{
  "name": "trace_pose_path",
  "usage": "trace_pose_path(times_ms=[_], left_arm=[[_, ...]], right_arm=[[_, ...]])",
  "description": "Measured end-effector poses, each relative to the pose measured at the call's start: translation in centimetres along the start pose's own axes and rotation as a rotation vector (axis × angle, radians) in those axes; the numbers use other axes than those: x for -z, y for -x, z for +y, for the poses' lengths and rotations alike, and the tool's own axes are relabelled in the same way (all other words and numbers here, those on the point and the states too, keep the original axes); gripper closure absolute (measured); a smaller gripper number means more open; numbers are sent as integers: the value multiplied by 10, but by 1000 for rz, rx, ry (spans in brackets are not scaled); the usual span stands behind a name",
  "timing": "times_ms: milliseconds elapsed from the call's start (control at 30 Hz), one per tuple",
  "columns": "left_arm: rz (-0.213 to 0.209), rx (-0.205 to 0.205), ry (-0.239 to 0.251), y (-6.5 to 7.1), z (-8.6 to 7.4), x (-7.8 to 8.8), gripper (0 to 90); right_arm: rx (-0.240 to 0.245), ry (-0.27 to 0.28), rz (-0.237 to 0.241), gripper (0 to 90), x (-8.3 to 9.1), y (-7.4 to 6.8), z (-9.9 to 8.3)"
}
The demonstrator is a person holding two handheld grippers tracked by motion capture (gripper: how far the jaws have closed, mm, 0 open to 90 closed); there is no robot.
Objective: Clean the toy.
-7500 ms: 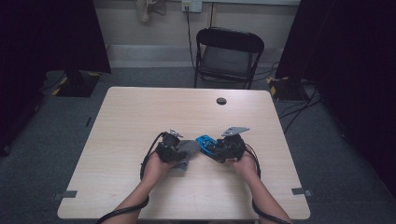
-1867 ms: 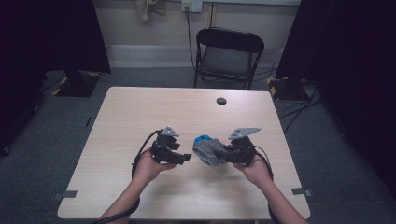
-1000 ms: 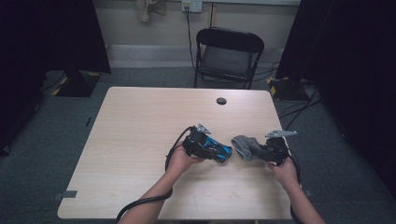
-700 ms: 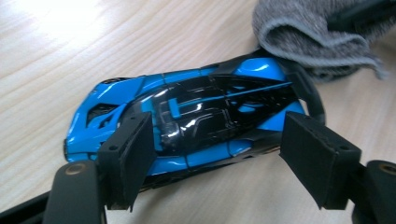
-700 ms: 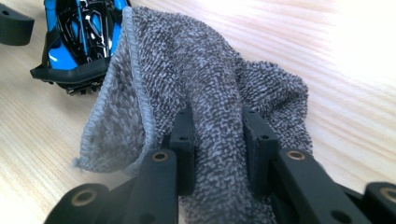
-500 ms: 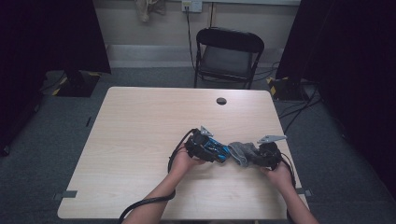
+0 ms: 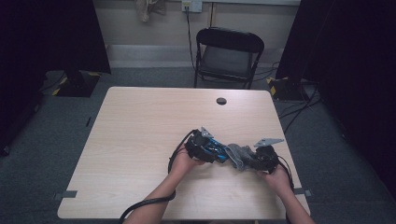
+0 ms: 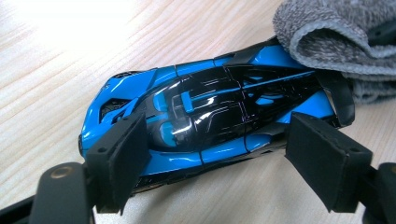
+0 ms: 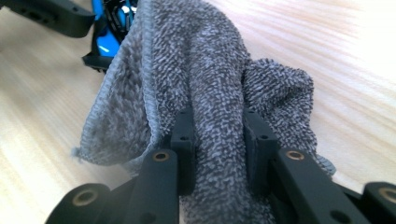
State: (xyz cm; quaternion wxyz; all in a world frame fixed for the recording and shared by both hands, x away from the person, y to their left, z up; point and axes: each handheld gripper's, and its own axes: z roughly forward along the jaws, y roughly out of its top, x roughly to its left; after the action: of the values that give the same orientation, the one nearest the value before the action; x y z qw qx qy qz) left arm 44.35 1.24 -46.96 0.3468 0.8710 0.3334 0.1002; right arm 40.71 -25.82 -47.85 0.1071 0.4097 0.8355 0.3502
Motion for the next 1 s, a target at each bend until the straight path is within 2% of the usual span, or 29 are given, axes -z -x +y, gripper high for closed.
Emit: trace_pose_path(times_ms=[367, 733, 900, 1000], left_arm=[[14, -3, 0, 1, 0, -1, 236], [9, 8, 0, 1, 0, 0, 235], [19, -12, -6, 2, 0, -1, 235], [19, -6, -5, 2, 1, -1, 235]], right_arm=[[17, -4, 58, 709, 3, -13, -6], [40, -11, 101, 712, 4, -24, -9], [50, -13, 127, 712, 4, -29, -9], [58, -18, 139, 712, 3, -32, -9]])
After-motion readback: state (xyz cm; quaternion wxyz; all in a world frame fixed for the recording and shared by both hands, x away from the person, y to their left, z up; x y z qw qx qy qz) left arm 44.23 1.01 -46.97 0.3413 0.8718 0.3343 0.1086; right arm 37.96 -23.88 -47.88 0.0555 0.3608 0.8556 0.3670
